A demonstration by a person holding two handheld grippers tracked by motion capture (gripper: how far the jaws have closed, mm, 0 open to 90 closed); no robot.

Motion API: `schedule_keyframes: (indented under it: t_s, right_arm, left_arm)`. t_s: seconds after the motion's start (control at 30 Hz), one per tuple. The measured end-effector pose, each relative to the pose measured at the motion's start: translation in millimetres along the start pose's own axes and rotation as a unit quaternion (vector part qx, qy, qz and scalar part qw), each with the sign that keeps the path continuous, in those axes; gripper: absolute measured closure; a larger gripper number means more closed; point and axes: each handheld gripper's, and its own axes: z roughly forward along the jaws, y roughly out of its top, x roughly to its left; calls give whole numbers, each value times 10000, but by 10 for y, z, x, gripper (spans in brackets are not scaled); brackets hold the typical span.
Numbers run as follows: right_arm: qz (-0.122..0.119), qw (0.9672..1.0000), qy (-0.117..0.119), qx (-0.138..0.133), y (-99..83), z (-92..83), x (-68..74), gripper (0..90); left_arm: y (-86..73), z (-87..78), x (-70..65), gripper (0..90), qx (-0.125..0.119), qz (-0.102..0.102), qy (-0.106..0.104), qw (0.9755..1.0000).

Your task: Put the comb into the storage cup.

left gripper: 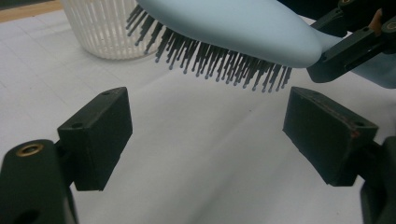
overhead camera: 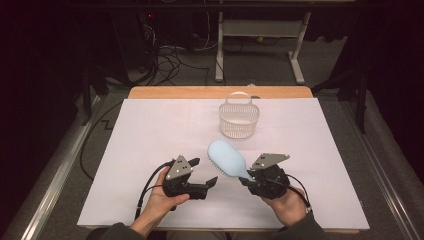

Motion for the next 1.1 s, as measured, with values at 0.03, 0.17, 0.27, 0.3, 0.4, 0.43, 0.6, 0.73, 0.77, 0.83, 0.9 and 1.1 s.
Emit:
schedule_keyframes:
  t_s: [0.03, 0.17, 0.27, 0.3, 0.4, 0.43, 0.6, 0.73, 0.77, 0.83, 0.9, 1.1]
  right_arm:
    - [-19, 10000, 9, -14, 8, 4, 8, 707]
    - [-62, 10000, 31, -36, 37, 15, 33, 707]
    - [-95, 9999, 49, -63, 56, 23, 52, 707]
    - [-102, 9999, 56, -68, 61, 25, 57, 707]
    - [-144, 9998, 68, -101, 75, 31, 69, 707]
    - [-136, 9998, 70, -103, 78, 32, 75, 707]
    - [-169, 9997, 113, -151, 95, 39, 98, 707]
    - [-225, 9995, 147, -191, 106, 45, 110, 707]
    - [-225, 9994, 153, -191, 109, 46, 115, 707]
    - [-253, 9993, 158, -211, 114, 51, 122, 707]
    - [-255, 9993, 171, -227, 119, 56, 132, 707]
    - [-324, 9989, 208, -268, 130, 70, 152, 707]
  left_arm:
    - [2, 2, -4, 164, 16, 7, -11, 10000]
    - [5, 14, -14, 163, 36, -12, -56, 10000]
    - [7, 17, -22, 163, 21, -43, -104, 9999]
    - [8, 16, -23, 163, 15, -51, -112, 9999]
    - [11, 14, -25, 163, -5, -72, -133, 9999]
    - [12, 14, -26, 163, -9, -79, -143, 9999]
    - [15, 18, -28, 163, 8, -130, -183, 9997]
    - [18, 16, -30, 163, -17, -145, -210, 9997]
    - [19, 14, -32, 163, -26, -145, -217, 9997]
    - [22, 10, -34, 163, -40, -139, -240, 9996]
    - [25, 9, -37, 163, -40, -143, -246, 9996]
    - [25, 9, -37, 155, -59, -160, -326, 9993]
